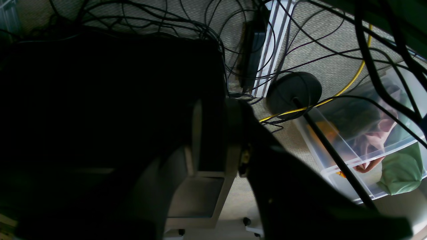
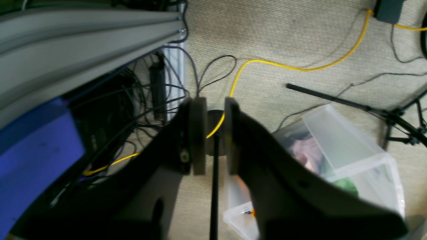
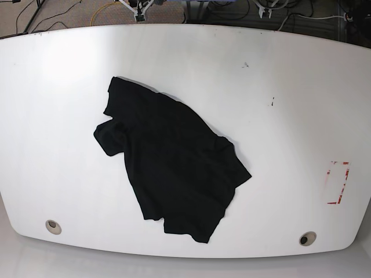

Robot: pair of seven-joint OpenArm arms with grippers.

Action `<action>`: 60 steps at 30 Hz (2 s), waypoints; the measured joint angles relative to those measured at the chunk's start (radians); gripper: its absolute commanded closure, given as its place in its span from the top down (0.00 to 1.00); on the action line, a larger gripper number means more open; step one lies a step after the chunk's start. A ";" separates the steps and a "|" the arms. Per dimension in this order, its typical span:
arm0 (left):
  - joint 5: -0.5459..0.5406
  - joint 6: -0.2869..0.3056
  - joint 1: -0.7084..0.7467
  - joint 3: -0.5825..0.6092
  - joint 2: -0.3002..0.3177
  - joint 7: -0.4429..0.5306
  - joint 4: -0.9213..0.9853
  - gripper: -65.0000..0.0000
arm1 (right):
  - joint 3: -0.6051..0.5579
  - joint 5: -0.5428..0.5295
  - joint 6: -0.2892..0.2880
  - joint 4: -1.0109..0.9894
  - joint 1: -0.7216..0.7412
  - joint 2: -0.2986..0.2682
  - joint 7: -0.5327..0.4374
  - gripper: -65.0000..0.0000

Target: Layout the t-shirt on the table in an organized manner, then fold the t-shirt properly

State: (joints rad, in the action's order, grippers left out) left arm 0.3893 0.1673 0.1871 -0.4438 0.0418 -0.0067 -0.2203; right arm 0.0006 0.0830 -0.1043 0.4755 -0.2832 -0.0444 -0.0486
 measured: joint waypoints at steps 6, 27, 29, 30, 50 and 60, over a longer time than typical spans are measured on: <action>-0.001 0.000 -0.002 -0.002 0.001 -0.006 -0.004 0.16 | 0.006 0.000 0.000 0.000 -0.001 -0.003 -0.004 0.14; -0.001 0.000 0.058 -0.005 0.001 -0.002 -0.002 0.15 | 0.005 0.000 0.004 0.023 -0.042 -0.003 -0.020 0.14; -0.001 0.000 0.066 -0.005 0.001 0.000 -0.002 0.15 | 0.005 0.000 0.004 0.026 -0.045 -0.003 -0.019 0.14; -0.001 0.001 0.070 -0.005 0.002 0.000 -0.004 0.15 | 0.005 0.000 0.004 0.028 -0.048 -0.003 -0.020 0.14; -0.002 0.003 0.301 -0.006 0.006 0.037 -0.240 0.16 | 0.014 0.000 0.003 0.218 -0.211 -0.024 -0.029 0.14; 0.002 0.005 0.367 0.010 -0.007 -0.008 -0.465 0.15 | -0.002 0.007 0.008 0.338 -0.223 0.001 0.014 0.13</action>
State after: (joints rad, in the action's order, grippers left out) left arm 0.3908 0.1726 0.5545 -0.4335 0.0345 -0.0147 -0.6853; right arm -0.0017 0.0898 -0.0963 0.8131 -0.5060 -0.0437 -0.0349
